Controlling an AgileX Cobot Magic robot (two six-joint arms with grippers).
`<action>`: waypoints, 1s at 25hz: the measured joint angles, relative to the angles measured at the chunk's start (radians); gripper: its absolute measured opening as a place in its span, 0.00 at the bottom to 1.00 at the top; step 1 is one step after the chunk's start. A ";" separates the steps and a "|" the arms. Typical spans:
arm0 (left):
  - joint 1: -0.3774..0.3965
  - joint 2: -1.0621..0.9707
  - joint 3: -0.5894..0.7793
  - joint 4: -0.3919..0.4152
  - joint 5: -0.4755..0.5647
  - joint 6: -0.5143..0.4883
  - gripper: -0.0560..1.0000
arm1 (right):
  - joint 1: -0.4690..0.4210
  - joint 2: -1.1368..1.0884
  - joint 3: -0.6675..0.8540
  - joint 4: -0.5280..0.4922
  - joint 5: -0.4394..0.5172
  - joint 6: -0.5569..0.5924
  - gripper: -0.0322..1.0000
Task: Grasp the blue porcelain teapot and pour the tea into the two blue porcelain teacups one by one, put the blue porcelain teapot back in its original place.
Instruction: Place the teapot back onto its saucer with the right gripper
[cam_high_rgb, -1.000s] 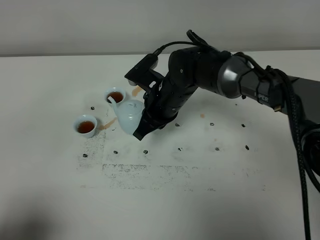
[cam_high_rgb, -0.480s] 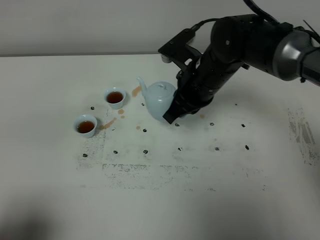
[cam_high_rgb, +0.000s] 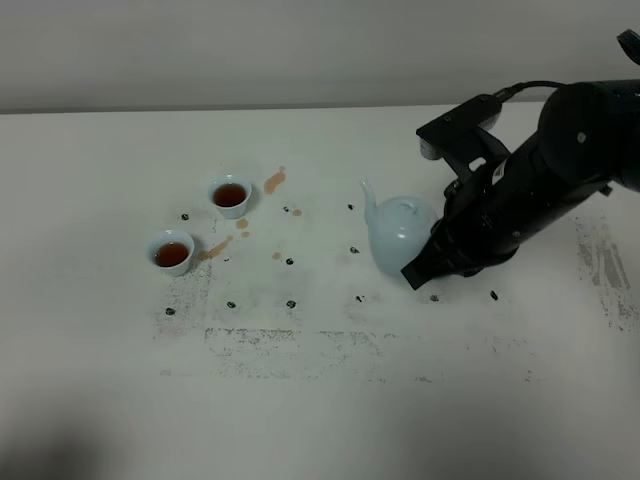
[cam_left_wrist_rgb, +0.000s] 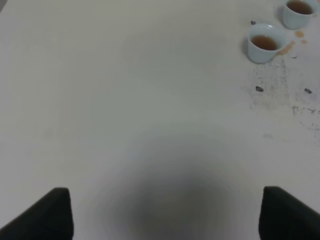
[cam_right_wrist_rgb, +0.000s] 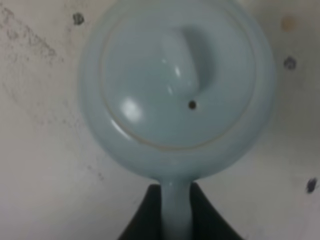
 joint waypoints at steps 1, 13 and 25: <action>0.000 0.000 0.000 0.000 0.000 0.000 0.74 | 0.000 -0.006 0.027 0.009 -0.013 0.018 0.07; 0.000 0.000 0.000 0.000 0.000 -0.001 0.74 | -0.004 -0.010 0.329 0.019 -0.489 0.341 0.07; 0.000 0.000 0.000 0.000 0.000 -0.002 0.74 | -0.013 0.072 0.362 0.030 -0.575 0.390 0.07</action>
